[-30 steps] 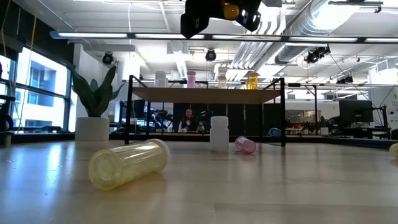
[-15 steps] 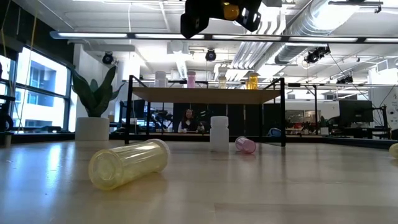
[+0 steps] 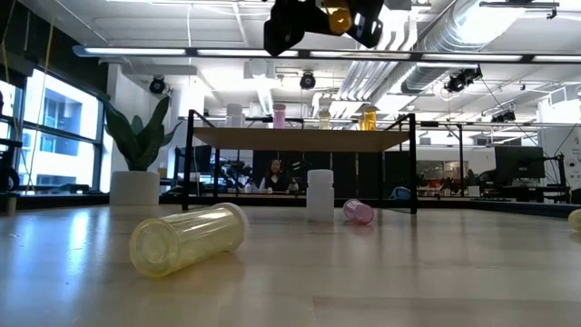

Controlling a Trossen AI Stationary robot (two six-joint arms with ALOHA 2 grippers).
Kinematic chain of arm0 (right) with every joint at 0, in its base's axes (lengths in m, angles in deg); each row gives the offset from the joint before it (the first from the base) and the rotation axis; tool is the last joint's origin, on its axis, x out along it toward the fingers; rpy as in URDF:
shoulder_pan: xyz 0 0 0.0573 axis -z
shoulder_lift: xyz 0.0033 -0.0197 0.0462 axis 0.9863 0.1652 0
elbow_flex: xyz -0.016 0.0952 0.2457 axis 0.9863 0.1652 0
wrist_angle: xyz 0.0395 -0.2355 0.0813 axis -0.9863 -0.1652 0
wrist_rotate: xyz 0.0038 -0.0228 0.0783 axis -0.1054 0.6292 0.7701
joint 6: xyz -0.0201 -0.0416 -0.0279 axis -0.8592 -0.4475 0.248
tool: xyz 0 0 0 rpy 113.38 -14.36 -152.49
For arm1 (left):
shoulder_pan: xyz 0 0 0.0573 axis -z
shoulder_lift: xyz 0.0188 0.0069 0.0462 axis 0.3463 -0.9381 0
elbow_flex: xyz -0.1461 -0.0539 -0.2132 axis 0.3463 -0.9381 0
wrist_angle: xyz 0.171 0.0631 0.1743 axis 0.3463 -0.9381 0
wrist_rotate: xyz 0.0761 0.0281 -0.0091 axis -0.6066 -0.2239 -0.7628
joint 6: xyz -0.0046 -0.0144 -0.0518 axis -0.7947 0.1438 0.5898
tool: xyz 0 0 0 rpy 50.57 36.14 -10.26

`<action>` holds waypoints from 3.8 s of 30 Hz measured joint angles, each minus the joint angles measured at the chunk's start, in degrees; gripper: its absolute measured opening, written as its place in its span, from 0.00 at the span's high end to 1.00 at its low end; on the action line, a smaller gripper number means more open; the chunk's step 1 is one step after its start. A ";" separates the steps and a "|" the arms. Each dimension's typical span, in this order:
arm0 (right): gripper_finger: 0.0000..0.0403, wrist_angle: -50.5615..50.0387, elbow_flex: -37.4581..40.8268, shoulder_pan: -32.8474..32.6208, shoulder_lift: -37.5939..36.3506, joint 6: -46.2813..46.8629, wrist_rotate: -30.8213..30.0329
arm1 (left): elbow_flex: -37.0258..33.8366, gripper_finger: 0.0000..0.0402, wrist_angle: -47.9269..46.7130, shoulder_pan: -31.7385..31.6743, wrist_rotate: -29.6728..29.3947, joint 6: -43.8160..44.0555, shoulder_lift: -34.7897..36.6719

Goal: Pick and place medicine bottles onto shelf by color
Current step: Put the orange pill bottle aligned with the other orange pill bottles on the shelf

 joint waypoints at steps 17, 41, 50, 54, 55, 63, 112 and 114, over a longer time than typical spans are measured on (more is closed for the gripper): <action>0.75 -8.02 0.04 2.45 -7.75 -0.12 -8.80 | 0.04 0.45 -6.50 -4.12 1.56 -2.09 0.02; 0.75 -11.82 0.04 14.60 -27.05 1.46 -31.13 | 0.07 0.45 -6.95 -17.06 -0.19 -18.43 9.34; 0.75 -11.36 0.04 14.88 -33.86 -7.45 -46.76 | 0.07 0.45 -6.40 -21.61 -10.52 -23.01 17.42; 0.75 -13.36 0.04 14.86 -35.46 -11.56 -52.77 | 0.07 0.45 -6.46 -23.01 -12.41 -23.23 20.71; 0.75 -14.20 0.33 14.86 -35.68 -11.92 -54.57 | 0.07 0.45 -6.42 -23.31 -12.80 -23.22 21.39; 0.75 -14.46 15.25 16.18 -38.98 -4.90 -58.19 | 0.07 0.45 -6.41 -24.81 -17.64 -23.25 24.36; 0.75 16.44 29.81 19.96 -20.90 -10.00 -40.23 | 0.04 0.45 -6.51 -26.99 -22.27 -28.76 24.63; 0.75 16.44 29.81 19.96 -20.90 -8.78 -40.02 | 0.04 0.45 -6.51 -26.99 -22.27 -28.76 24.63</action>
